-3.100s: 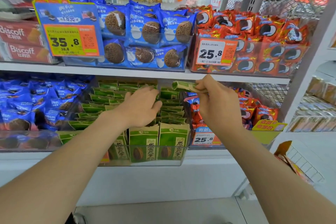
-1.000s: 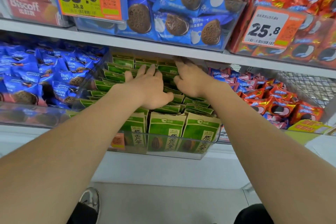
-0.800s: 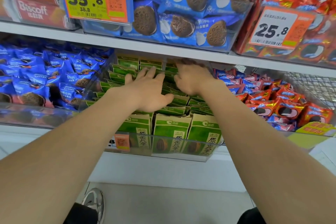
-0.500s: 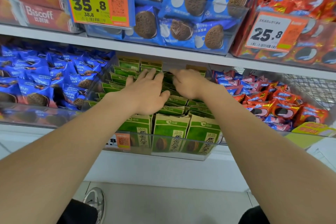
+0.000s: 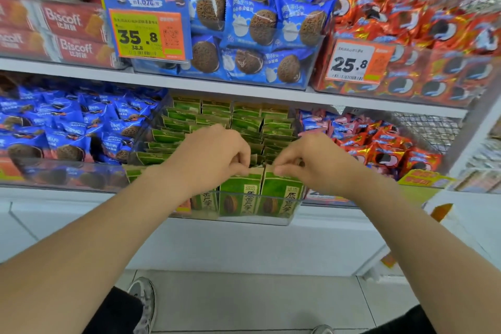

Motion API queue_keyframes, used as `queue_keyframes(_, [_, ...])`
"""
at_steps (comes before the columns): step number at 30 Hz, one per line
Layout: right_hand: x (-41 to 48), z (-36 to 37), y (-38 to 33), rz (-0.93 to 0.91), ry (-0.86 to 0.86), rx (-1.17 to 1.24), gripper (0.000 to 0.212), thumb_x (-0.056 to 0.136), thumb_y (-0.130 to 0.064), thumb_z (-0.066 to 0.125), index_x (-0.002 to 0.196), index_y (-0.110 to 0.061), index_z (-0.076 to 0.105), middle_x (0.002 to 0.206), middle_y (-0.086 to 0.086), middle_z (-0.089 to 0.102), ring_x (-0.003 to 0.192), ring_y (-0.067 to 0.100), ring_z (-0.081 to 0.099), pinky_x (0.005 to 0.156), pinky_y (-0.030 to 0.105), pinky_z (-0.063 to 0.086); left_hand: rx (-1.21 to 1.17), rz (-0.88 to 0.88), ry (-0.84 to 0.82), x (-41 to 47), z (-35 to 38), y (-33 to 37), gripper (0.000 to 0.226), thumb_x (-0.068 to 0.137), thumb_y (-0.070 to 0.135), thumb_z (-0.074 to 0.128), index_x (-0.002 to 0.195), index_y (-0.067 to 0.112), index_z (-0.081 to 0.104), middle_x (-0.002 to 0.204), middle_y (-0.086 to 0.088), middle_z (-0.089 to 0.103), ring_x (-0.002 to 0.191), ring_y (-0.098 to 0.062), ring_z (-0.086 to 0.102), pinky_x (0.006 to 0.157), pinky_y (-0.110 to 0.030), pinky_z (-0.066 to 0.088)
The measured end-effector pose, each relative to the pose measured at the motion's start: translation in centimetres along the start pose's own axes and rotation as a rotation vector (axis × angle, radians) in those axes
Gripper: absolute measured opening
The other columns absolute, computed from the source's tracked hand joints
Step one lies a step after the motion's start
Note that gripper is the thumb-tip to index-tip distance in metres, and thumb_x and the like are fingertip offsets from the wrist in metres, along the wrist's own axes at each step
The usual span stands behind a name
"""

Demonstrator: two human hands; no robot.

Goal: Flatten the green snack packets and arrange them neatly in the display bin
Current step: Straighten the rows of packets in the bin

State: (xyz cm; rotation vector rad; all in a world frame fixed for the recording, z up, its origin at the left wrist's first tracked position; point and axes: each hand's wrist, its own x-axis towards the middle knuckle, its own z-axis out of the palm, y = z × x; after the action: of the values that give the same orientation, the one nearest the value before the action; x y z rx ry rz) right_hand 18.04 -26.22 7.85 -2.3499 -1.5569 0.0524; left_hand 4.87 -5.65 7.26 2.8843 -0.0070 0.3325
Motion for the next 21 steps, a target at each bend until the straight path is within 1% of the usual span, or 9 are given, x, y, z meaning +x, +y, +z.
queue_keyframes(2, [0.1, 0.6, 0.6, 0.048, 0.032, -0.121, 0.011, 0.097, -0.030, 0.076, 0.101, -0.024, 0.085, 0.094, -0.011, 0.080, 0.088, 0.013, 0.070, 0.090, 0.034, 0.054, 0.036, -0.045, 0.038, 0.1, 0.4, 0.6, 0.011, 0.094, 0.041, 0.077, 0.086, 0.034, 0.075, 0.081, 0.018, 0.066, 0.088, -0.008, 0.059, 0.084, -0.041, 0.056])
queue_keyframes(4, [0.4, 1.0, 0.9, 0.138, 0.103, -0.233, 0.010, 0.095, -0.033, 0.076, 0.100, -0.029, 0.085, 0.094, -0.008, 0.080, 0.094, 0.022, 0.069, 0.093, 0.041, 0.055, 0.100, -0.082, 0.044, 0.3, 0.4, 1.0, 0.013, 0.096, 0.040, 0.075, 0.086, 0.033, 0.070, 0.079, 0.014, 0.066, 0.084, -0.010, 0.061, 0.087, -0.041, 0.055])
queue_keyframes(6, [0.8, 1.5, 0.7, 0.208, 0.104, -0.291, 0.007, 0.095, -0.029, 0.076, 0.095, -0.030, 0.082, 0.092, -0.003, 0.077, 0.091, 0.026, 0.069, 0.087, 0.042, 0.058, 0.196, -0.127, 0.062, 0.7, 0.5, 1.1, 0.016, 0.096, 0.039, 0.075, 0.085, 0.032, 0.066, 0.077, 0.012, 0.065, 0.082, -0.012, 0.062, 0.095, -0.041, 0.049])
queue_keyframes(7, [1.0, 2.0, 0.2, 0.216, 0.080, -0.305, 0.006, 0.095, -0.026, 0.076, 0.092, -0.028, 0.081, 0.092, 0.000, 0.076, 0.089, 0.028, 0.069, 0.083, 0.042, 0.059, 0.229, -0.150, 0.078, 0.8, 0.8, 1.1, 0.018, 0.096, 0.037, 0.075, 0.084, 0.032, 0.063, 0.077, 0.011, 0.064, 0.081, -0.014, 0.062, 0.094, -0.041, 0.046])
queue_keyframes(10, [1.2, 3.0, -0.6, 0.173, 0.016, -0.298, 0.006, 0.094, -0.024, 0.077, 0.089, -0.026, 0.079, 0.091, 0.002, 0.073, 0.091, 0.030, 0.066, 0.080, 0.042, 0.059, 0.279, -0.192, 0.145, 1.2, 1.8, 1.3, 0.025, 0.096, 0.023, 0.076, 0.080, 0.028, 0.058, 0.077, 0.009, 0.061, 0.078, -0.018, 0.060, 0.077, -0.035, 0.040])
queue_keyframes(13, [1.1, 2.6, -0.1, 0.259, 0.090, -0.311, 0.005, 0.093, -0.022, 0.078, 0.092, -0.027, 0.079, 0.090, 0.002, 0.074, 0.090, 0.031, 0.068, 0.081, 0.041, 0.058, 0.172, -0.229, 0.122, 1.3, 2.1, 1.1, 0.030, 0.092, 0.014, 0.080, 0.075, 0.028, 0.059, 0.075, 0.009, 0.063, 0.080, -0.018, 0.063, 0.079, -0.036, 0.047])
queue_keyframes(16, [1.1, 2.7, -0.7, 0.252, 0.038, -0.318, 0.004, 0.095, -0.021, 0.077, 0.092, -0.024, 0.078, 0.091, 0.004, 0.074, 0.091, 0.031, 0.068, 0.082, 0.040, 0.059, 0.066, -0.221, 0.082, 0.8, 1.9, 1.2, 0.033, 0.089, 0.018, 0.084, 0.070, 0.030, 0.060, 0.070, 0.011, 0.062, 0.081, -0.017, 0.063, 0.101, -0.046, 0.052])
queue_keyframes(19, [0.4, 2.7, -1.7, 0.284, 0.083, -0.323, 0.005, 0.097, -0.019, 0.072, 0.102, -0.019, 0.072, 0.097, 0.006, 0.072, 0.093, 0.034, 0.068, 0.077, 0.041, 0.058, 0.079, -0.194, 0.110, -0.1, 1.8, 1.5, 0.022, 0.092, 0.030, 0.082, 0.081, 0.027, 0.063, 0.075, 0.011, 0.063, 0.081, -0.017, 0.064, 0.097, -0.046, 0.053])
queue_keyframes(21, [-0.2, 2.7, -2.4, 0.302, 0.196, -0.378, 0.020, 0.093, -0.016, 0.075, 0.111, -0.016, 0.066, 0.104, 0.007, 0.068, 0.092, 0.035, 0.067, 0.070, 0.037, 0.051, 0.169, -0.191, 0.167, -0.7, 1.9, 1.5, 0.025, 0.094, 0.042, 0.077, 0.103, 0.023, 0.063, 0.097, 0.006, 0.064, 0.096, -0.020, 0.062, 0.095, -0.043, 0.053])
